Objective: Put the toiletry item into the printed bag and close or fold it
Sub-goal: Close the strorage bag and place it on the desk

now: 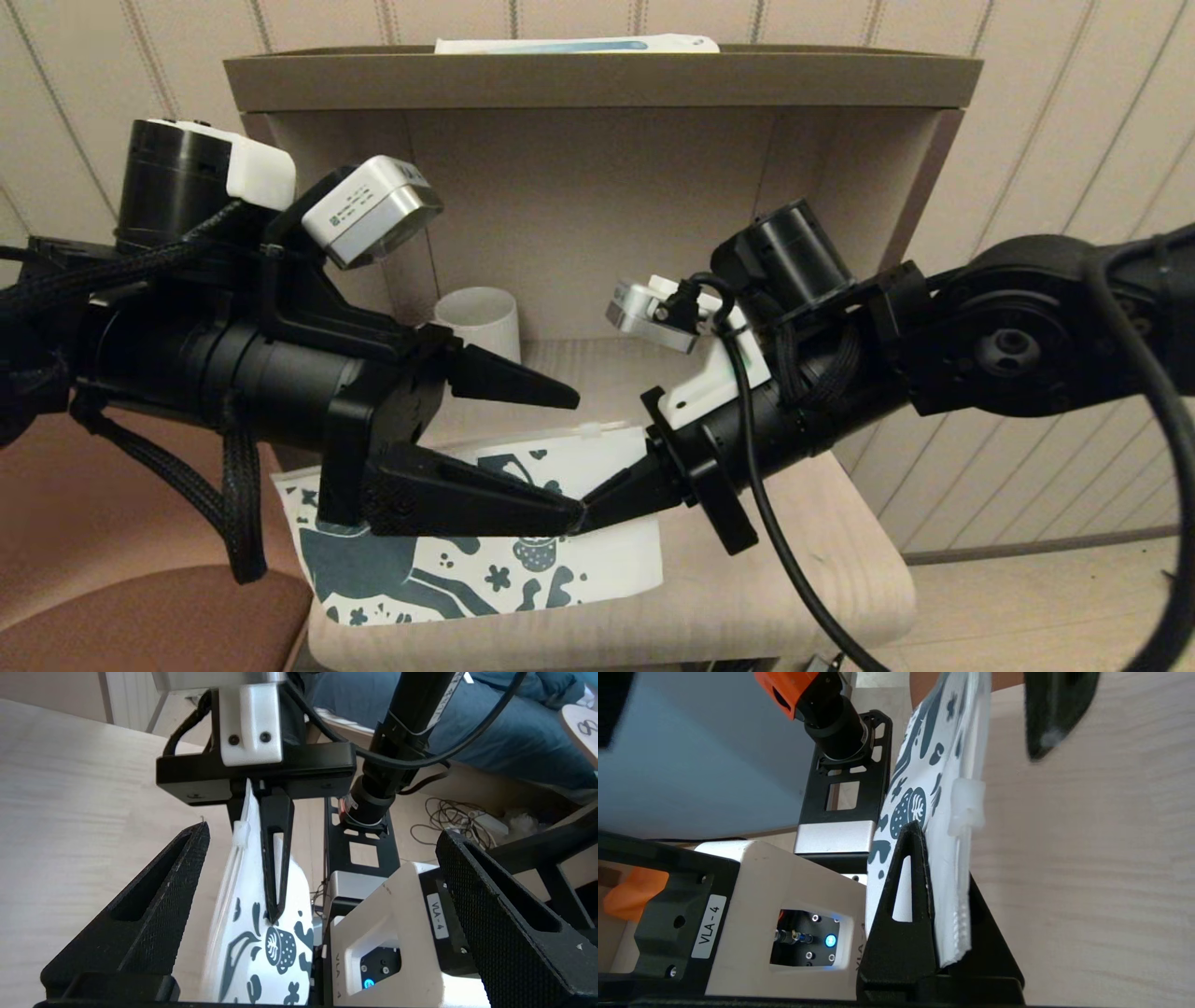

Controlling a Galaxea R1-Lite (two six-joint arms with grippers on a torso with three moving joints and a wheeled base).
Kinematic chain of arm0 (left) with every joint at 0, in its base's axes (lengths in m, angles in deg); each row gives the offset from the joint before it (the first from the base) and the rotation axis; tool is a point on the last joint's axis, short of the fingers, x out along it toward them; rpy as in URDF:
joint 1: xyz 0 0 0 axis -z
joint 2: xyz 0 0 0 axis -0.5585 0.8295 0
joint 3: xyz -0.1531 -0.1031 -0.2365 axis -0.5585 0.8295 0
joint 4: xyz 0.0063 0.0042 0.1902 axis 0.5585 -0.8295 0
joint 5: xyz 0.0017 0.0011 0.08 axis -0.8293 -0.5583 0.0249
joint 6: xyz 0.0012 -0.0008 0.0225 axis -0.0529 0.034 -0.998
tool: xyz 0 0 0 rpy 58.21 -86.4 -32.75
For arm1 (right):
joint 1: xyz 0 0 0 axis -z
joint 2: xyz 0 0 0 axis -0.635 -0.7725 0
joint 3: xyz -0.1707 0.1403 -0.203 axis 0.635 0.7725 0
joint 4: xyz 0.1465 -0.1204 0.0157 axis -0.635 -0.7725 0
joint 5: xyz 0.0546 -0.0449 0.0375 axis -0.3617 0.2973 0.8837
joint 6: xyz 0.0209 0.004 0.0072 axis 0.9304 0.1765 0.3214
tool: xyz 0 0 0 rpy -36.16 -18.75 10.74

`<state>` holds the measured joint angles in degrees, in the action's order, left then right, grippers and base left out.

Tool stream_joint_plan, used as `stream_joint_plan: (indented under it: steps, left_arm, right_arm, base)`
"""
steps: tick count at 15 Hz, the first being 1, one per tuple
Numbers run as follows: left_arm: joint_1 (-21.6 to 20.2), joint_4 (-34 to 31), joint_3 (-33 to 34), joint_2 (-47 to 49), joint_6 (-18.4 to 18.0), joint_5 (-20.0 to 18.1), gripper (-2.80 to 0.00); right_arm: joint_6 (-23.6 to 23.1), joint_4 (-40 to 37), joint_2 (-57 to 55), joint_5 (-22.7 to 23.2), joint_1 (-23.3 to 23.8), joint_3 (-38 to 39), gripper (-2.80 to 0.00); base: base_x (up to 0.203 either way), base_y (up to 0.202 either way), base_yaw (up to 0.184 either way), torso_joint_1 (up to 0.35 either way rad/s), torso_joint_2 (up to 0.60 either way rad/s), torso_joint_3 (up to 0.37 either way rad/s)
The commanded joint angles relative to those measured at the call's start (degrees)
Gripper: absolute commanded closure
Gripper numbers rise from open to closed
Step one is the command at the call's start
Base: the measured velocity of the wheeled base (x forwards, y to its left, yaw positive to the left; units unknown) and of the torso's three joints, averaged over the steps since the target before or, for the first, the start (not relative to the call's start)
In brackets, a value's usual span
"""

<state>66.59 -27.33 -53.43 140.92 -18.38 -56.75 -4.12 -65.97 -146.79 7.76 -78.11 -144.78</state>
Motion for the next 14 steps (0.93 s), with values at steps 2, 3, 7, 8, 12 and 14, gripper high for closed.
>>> stream_joint_plan:
  steps: [2,3,7,8,12,14]
  left_arm:
    - [0.0,0.2,-0.7,1.6,-0.1,0.2,-2.80]
    - [0.0,0.2,-0.8,1.7,0.0,0.3,-2.80]
    - [0.1,0.1,-1.6,1.6,1.6,0.2,-2.80]
    - [0.2,0.1,-1.5,1.6,1.6,0.2,-2.80]
    - [0.4,0.1,-0.8,1.2,1.2,0.3,-2.80]
    - [0.4,0.2,-0.5,1.0,1.0,0.3,-2.80]
  right_arm:
    - [0.1,-0.1,0.8,0.3,0.0,0.2,0.00]
    - [0.1,-0.1,0.8,0.4,0.0,0.1,0.00]
    - [1.8,-0.1,0.9,3.3,-0.1,-0.5,0.00]
    - [1.8,-0.1,0.9,3.5,-0.1,-0.5,0.00]
    - [1.7,-0.4,0.9,3.3,-0.1,-0.5,0.00]
    - [1.5,-1.0,0.9,3.1,0.0,-0.9,0.00]
  base:
    - [0.000,0.000,0.000,0.000,0.00,0.000]
    - [0.000,0.000,0.000,0.000,0.00,0.000]
    - [0.000,0.000,0.000,0.000,0.00,0.000]
    - [0.000,0.000,0.000,0.000,0.00,0.000]
    - [0.000,0.000,0.000,0.000,0.00,0.000]
    - [0.000,0.000,0.000,0.000,0.00,0.000]
